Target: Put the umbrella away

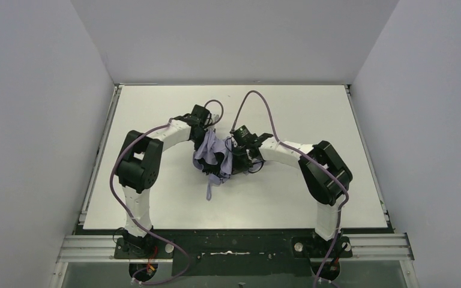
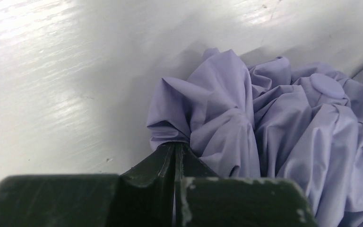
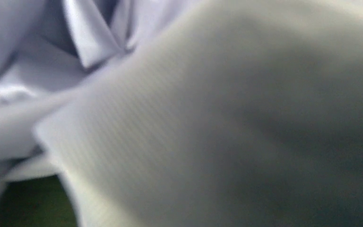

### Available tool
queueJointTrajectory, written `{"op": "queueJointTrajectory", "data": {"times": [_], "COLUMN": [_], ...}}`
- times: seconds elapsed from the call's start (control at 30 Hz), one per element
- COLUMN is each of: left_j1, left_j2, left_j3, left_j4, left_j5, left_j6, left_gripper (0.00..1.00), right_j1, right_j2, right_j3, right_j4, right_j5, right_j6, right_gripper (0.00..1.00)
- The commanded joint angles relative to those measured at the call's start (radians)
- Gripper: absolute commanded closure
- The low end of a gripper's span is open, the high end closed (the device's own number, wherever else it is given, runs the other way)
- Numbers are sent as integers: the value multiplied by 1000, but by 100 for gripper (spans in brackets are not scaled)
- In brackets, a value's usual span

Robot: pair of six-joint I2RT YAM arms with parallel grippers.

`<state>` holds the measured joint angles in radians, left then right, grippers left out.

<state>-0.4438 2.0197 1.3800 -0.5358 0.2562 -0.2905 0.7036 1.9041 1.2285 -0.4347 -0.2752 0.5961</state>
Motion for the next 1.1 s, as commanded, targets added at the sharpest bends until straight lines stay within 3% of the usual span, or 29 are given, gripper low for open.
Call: {"op": "queueJointTrajectory", "data": {"times": [0.0,0.13,0.27,0.43,0.77,1.07], "left_j1": [-54,-59,-62,-26,8,54], "left_j2": [-4,0,27,47,83,-97], "left_j3": [4,31,102,194,406,318], "left_j4": [54,28,-60,-116,-214,-113], "left_j5": [131,133,14,-16,-68,-88], "left_j6": [43,83,126,211,372,304], "left_gripper": [100,100,100,100,96,96], "right_j1": [31,33,34,35,34,18], "right_j2": [-43,-51,-63,-130,-392,-539], "right_j3": [15,-3,-29,-77,-213,-55], "right_j4": [148,188,293,287,65,-281], "right_j5": [10,-25,-161,-221,-146,-92], "right_j6": [6,-3,-6,-66,-189,-437], "right_gripper": [100,100,100,98,87,89]}}
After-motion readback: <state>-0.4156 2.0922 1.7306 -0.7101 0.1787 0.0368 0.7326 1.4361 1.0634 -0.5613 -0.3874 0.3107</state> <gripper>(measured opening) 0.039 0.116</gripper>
